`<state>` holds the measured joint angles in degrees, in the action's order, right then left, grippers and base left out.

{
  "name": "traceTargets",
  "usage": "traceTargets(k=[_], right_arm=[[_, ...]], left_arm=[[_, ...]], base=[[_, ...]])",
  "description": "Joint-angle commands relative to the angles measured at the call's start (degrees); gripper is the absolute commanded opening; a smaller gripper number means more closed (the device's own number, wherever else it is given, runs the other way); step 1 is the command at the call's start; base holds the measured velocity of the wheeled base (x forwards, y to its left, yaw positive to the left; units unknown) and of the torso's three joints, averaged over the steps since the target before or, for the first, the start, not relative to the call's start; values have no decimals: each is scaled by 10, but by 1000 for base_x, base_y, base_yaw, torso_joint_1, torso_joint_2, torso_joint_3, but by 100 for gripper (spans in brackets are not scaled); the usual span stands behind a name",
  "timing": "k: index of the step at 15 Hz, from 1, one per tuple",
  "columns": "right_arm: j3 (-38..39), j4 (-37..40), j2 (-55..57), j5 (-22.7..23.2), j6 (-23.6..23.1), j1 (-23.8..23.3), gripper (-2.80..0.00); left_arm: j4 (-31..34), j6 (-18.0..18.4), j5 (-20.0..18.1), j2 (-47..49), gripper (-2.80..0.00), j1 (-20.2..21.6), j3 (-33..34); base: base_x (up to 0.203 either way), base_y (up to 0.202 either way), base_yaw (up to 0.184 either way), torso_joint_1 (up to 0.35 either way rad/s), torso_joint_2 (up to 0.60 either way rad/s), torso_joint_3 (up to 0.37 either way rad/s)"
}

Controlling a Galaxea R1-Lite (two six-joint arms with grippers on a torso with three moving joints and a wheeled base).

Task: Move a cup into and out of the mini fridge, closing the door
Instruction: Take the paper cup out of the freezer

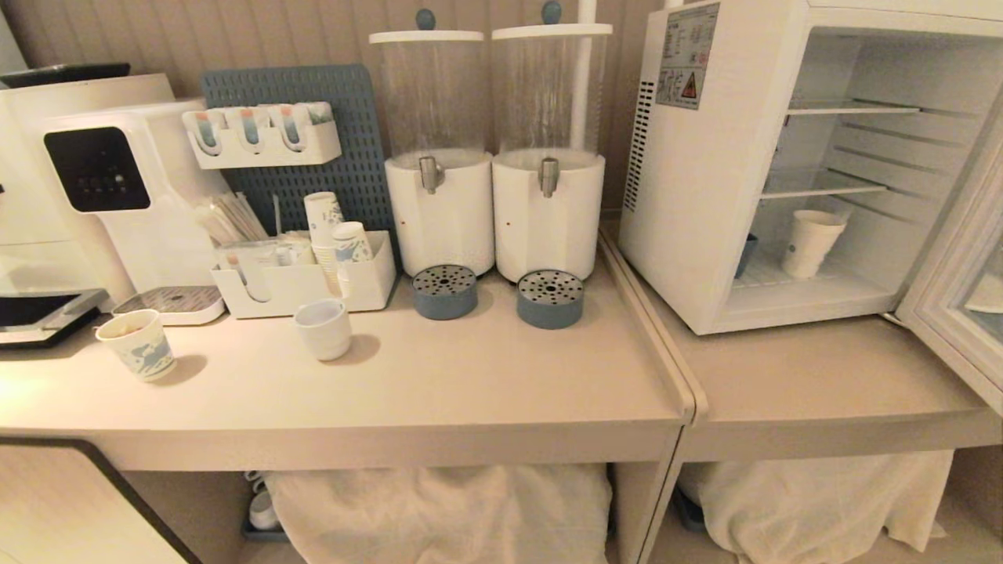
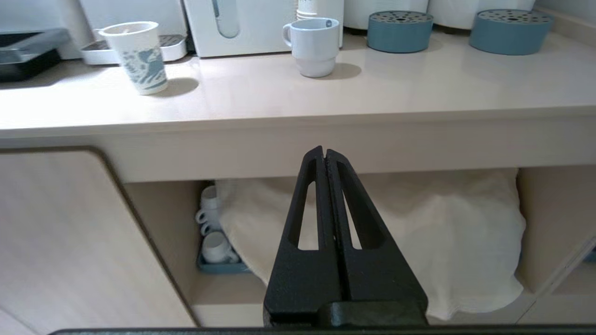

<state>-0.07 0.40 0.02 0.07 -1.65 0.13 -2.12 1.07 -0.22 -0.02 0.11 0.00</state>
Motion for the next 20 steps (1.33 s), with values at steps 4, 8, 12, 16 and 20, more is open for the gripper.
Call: traceTargets(k=[4,8,12,16,20], right_arm=[[2,-2,0,5,-16,0,-280],[-3,5,-1,4,-21,0,-280],[-139,57,17,1,0,0,-280],[-295,68,231,-3,14,0,-280],[-334,-103,489,-61,17,-5,-280]], left_arm=[[-1,-1,0,0,-280,1,11],[-1,-2,0,0,-280,1,11],[-1,1,-1,0,-280,1,11],[-1,-1,-1,0,-280,1,11],[-1,-2,0,0,-280,1,11]], base=[[23,0,0,2,2,-1],[0,0,0,0,0,0],[0,0,0,0,0,0],[0,0,0,0,0,0],[0,0,0,0,0,0]])
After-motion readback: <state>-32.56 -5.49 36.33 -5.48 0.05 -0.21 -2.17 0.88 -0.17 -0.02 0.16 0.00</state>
